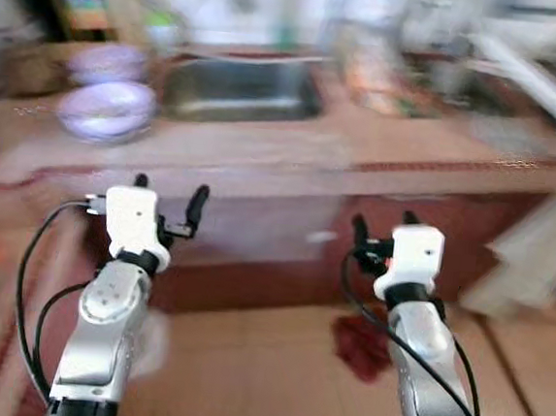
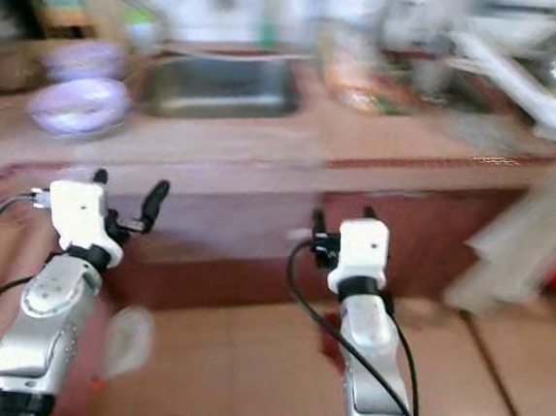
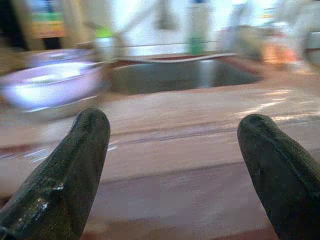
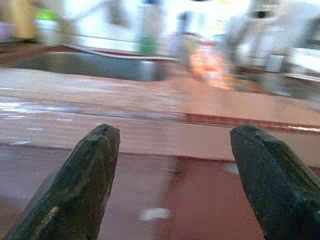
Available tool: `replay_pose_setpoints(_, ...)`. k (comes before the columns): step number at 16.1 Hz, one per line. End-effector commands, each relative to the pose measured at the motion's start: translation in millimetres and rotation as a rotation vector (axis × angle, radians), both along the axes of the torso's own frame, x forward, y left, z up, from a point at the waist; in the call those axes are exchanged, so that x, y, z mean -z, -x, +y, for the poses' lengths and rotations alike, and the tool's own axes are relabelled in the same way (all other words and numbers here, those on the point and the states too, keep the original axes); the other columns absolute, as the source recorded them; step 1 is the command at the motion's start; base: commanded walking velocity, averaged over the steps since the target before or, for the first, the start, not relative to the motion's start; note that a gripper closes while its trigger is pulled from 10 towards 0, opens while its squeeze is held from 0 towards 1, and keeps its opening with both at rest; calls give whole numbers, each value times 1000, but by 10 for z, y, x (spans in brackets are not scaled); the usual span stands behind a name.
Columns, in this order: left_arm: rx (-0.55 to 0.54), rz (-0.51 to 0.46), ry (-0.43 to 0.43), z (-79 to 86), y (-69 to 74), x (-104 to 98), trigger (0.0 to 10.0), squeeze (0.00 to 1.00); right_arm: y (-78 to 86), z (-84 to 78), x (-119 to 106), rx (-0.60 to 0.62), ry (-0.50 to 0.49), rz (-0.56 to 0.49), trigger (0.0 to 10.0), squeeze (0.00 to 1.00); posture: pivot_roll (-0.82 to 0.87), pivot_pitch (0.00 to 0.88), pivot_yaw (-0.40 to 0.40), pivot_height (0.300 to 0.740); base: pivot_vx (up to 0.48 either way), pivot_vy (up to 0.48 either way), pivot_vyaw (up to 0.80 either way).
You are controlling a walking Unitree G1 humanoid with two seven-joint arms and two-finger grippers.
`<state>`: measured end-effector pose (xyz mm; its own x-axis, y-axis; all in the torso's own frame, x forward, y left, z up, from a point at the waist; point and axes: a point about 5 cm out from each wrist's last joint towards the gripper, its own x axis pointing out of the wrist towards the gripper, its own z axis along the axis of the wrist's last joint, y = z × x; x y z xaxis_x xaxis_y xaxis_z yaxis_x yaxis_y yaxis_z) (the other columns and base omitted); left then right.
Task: Kitchen organization
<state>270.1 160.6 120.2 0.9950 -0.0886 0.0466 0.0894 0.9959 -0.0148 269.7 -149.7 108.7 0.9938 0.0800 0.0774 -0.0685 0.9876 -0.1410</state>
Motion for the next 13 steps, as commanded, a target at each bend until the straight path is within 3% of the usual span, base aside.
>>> replay_pose_setpoints(1,7,-12,-3,-28,10,-26,10000,0,-8,-64,-40,12,6,-15,10000,0,-39,0,40,740,0,0,788)
replay_pose_setpoints(4,13,-13,-1,-37,21,-26,10000,0,-14,-68,-45,13,11,-17,10000,0,-37,0,38,740,0,0,731)
replay_pose_setpoints(13,61,-82,-28,-89,-23,-189,10000,0,-128,-56,-218,7,12,-93,10000,0,-45,0,63,740,0,0,0)
